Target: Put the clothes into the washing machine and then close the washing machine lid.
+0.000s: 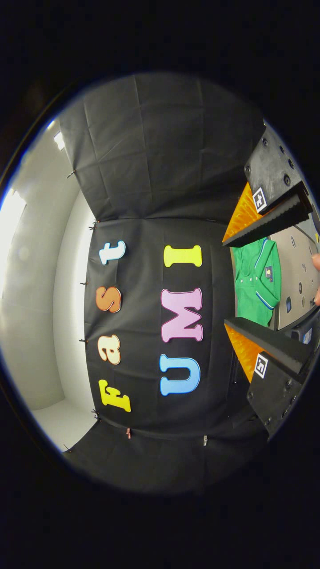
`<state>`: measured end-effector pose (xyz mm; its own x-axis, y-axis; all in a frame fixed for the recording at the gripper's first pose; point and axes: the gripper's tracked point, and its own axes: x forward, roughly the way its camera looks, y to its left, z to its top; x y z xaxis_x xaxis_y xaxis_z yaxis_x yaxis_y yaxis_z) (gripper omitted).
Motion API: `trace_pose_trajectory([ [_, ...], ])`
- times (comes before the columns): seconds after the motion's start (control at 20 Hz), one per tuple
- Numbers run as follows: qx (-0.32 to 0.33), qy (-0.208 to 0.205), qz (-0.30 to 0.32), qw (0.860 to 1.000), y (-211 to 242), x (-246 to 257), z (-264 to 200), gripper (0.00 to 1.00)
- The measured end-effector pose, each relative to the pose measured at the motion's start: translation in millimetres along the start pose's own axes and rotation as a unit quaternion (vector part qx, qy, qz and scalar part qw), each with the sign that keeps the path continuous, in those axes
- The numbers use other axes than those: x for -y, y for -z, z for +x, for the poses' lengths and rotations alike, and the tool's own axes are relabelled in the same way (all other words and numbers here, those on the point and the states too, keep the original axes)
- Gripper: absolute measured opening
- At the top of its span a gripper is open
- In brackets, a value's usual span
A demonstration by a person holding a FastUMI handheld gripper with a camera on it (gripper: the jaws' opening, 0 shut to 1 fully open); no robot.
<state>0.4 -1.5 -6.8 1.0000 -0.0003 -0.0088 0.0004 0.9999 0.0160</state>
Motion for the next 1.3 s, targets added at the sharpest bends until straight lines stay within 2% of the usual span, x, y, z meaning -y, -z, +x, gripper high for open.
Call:
trace_pose_trajectory([
  [0.5, -0.01, -0.024, 0.008, 1.0, 23, 7, 54, 0.99],
  [0.85, -0.032, -0.003, 0.018, 0.999, 37, 29, 114, 0.99],
  [1.1, -0.094, -0.002, 0.008, 0.996, 64, 28, 168, 0.98],
  [1.3, -0.191, -0.033, -0.032, 0.98, 120, 18, 204, 0.99],
])
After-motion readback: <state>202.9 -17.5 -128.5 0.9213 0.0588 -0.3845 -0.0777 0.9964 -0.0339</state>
